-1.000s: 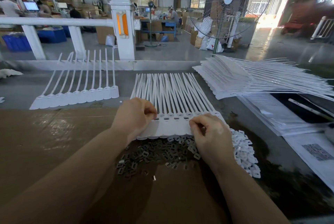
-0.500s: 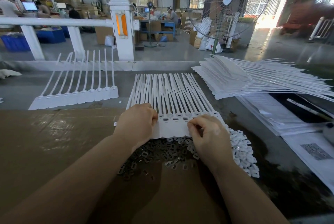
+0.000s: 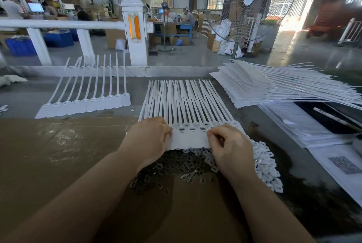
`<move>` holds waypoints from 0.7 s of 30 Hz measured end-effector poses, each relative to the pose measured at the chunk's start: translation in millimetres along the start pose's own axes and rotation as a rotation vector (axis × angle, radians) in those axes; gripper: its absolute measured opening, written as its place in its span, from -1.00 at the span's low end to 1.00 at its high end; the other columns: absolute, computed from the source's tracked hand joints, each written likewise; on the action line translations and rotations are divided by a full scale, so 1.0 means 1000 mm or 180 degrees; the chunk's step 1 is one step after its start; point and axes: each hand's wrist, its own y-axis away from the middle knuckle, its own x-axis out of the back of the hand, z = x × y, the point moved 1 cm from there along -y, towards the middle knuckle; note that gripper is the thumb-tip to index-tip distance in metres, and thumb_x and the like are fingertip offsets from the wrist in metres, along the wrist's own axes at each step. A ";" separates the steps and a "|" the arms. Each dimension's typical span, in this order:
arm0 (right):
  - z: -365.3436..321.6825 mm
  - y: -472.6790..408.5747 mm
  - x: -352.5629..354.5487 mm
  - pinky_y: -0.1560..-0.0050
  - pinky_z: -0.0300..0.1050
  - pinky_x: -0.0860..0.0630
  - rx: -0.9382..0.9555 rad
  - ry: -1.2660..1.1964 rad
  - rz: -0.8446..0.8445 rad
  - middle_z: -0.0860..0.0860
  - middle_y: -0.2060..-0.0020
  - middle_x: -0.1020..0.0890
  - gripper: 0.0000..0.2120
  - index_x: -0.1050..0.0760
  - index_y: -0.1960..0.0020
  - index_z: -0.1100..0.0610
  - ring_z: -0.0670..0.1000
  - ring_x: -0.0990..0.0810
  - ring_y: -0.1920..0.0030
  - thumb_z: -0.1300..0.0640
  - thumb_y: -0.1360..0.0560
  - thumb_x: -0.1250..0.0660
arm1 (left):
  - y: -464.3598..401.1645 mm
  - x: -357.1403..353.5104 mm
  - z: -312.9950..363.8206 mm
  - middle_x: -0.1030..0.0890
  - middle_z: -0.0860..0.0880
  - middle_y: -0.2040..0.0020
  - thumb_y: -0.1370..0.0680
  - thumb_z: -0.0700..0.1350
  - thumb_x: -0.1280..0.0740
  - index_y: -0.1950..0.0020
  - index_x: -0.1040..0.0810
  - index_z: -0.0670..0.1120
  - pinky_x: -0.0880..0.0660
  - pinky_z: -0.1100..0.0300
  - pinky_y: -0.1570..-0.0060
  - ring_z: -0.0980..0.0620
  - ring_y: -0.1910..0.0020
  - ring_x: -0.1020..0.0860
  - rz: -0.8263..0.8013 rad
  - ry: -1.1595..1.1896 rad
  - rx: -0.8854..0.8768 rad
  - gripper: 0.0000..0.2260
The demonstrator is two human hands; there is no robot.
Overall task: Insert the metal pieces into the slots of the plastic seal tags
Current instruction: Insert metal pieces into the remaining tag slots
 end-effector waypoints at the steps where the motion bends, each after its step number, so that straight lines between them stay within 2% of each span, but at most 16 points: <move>1: 0.000 0.000 0.000 0.10 -0.10 -0.49 -0.0018 -0.0015 0.0013 0.04 0.22 -0.64 -0.94 -0.62 0.14 0.23 0.03 -0.56 0.17 0.27 -0.45 -0.37 | 0.001 0.002 -0.001 -0.54 0.12 -0.16 -0.63 -0.04 -0.13 -0.26 -0.55 0.03 -0.42 0.25 -0.10 0.10 -0.09 -0.50 0.0032 0.0125 0.0054 -0.71; 7: 0.000 -0.001 0.001 0.09 -0.07 -0.51 -0.0025 -0.0113 0.0112 0.02 0.23 -0.62 -0.93 -0.62 0.14 0.23 0.00 -0.55 0.16 0.27 -0.46 -0.36 | 0.012 0.002 -0.002 -0.60 0.11 -0.08 -0.59 -0.13 -0.24 -0.18 -0.61 -0.01 -0.37 0.31 -0.06 0.20 0.08 -0.44 0.0504 0.0754 0.0279 -0.77; 10: 0.000 -0.002 0.002 0.14 -0.03 -0.55 0.0026 -0.0159 0.0273 0.02 0.25 -0.61 -0.94 -0.61 0.17 0.24 0.01 -0.56 0.20 0.31 -0.45 -0.37 | 0.018 0.003 0.008 -0.58 0.16 0.05 -0.55 -0.14 -0.31 -0.09 -0.65 -0.02 -0.31 0.46 0.09 0.20 0.08 -0.48 0.0719 0.0925 0.0069 -0.83; 12: 0.000 -0.002 0.002 0.17 -0.02 -0.55 0.0076 -0.0130 0.0376 0.02 0.26 -0.61 -0.94 -0.61 0.19 0.24 0.02 -0.56 0.22 0.33 -0.44 -0.37 | 0.021 0.003 0.021 -0.55 0.19 0.10 -0.54 -0.12 -0.33 -0.09 -0.66 0.00 -0.33 0.52 0.06 0.24 0.10 -0.47 0.0604 0.0994 -0.0259 -0.83; 15: 0.000 -0.002 0.002 0.19 -0.02 -0.54 0.0092 -0.0098 0.0428 0.03 0.27 -0.62 -0.95 -0.60 0.20 0.25 0.04 -0.56 0.22 0.34 -0.43 -0.38 | 0.024 0.000 0.045 -0.58 0.15 -0.01 -0.56 -0.05 -0.27 -0.16 -0.61 0.06 -0.32 0.43 -0.06 0.27 0.06 -0.41 0.0139 0.0881 -0.0869 -0.79; 18: 0.000 -0.002 0.003 0.19 -0.05 -0.50 0.0092 -0.0071 0.0452 0.04 0.27 -0.62 -0.94 -0.59 0.23 0.25 0.05 -0.56 0.22 0.34 -0.42 -0.39 | 0.025 -0.006 0.065 -0.57 0.07 -0.10 -0.60 -0.05 -0.19 -0.21 -0.58 0.05 -0.32 0.28 -0.08 0.12 -0.05 -0.41 -0.0252 0.0692 -0.1283 -0.75; 21: 0.000 -0.002 0.002 0.17 -0.10 -0.47 0.0035 -0.0081 0.0438 0.03 0.28 -0.61 -0.94 -0.59 0.23 0.24 0.04 -0.56 0.21 0.32 -0.42 -0.39 | 0.023 -0.014 0.074 -0.53 0.00 -0.14 -0.62 -0.09 -0.15 -0.21 -0.58 0.02 -0.37 0.11 -0.13 0.02 -0.11 -0.41 -0.0468 0.0404 -0.1330 -0.74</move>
